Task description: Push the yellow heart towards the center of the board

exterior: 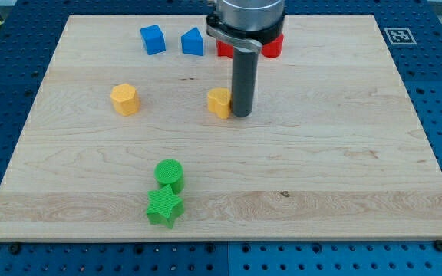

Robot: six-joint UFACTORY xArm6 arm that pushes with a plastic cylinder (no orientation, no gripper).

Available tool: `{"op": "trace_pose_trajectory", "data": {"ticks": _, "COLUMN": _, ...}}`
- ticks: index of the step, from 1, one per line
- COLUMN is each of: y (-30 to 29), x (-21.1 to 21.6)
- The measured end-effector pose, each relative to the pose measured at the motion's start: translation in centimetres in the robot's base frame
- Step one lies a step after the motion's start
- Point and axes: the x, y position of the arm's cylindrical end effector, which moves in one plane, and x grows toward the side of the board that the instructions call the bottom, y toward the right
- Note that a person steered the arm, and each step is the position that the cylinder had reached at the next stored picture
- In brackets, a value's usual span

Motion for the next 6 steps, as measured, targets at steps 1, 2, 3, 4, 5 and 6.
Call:
{"op": "trace_pose_trajectory", "data": {"ticks": 1, "y": 1.4, "x": -3.2}}
{"op": "trace_pose_trajectory", "data": {"ticks": 2, "y": 1.4, "x": -3.7}}
{"op": "trace_pose_trajectory", "data": {"ticks": 3, "y": 1.4, "x": -2.3}}
{"op": "trace_pose_trajectory", "data": {"ticks": 4, "y": 0.1, "x": -1.2}}
{"op": "trace_pose_trajectory", "data": {"ticks": 5, "y": -2.3, "x": -1.2}}
{"op": "trace_pose_trajectory", "data": {"ticks": 6, "y": -3.5, "x": -1.2}}
